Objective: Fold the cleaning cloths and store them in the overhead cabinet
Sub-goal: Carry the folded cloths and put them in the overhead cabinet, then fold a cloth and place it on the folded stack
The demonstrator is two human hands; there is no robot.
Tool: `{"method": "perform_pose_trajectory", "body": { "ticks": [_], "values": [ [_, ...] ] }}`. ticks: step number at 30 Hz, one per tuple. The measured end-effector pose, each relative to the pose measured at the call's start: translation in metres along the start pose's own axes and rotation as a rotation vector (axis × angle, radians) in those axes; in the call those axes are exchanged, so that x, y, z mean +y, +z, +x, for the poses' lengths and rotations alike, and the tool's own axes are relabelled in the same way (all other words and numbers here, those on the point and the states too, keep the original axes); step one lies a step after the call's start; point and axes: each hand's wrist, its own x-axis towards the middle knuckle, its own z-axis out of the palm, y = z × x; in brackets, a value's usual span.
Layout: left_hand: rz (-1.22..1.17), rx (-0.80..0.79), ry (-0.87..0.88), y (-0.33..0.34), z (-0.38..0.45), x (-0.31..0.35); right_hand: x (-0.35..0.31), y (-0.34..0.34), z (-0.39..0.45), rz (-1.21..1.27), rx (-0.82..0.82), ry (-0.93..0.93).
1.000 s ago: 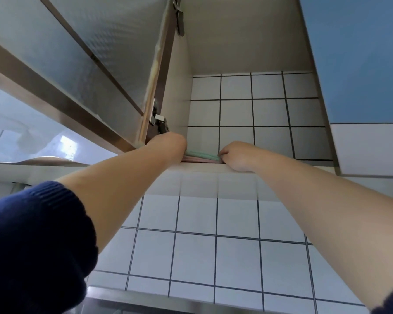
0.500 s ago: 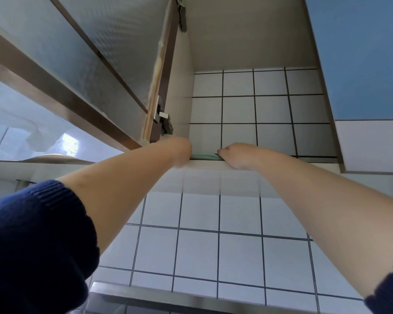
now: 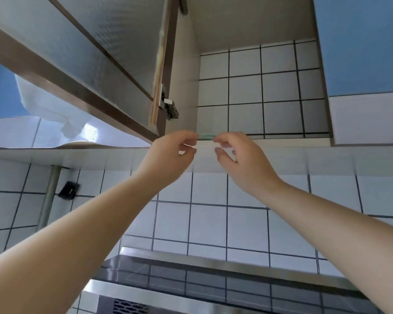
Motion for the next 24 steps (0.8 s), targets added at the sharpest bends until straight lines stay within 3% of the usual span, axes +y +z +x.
{"method": "perform_pose_trajectory", "body": {
  "ticks": [8, 17, 24],
  "values": [
    [-0.433, 0.018, -0.382, -0.063, -0.132, 0.002, -0.084, 0.033, -0.074, 0.603, -0.101, 0.238],
    [-0.284, 0.065, -0.626, -0.178, -0.262, -0.001, -0.223, 0.097, -0.146, 0.943, -0.373, 0.231],
    [-0.062, 0.152, -0.812, -0.334, -0.376, 0.028, -0.402, 0.126, -0.196, 1.138, -0.581, 0.123]
  ]
}}
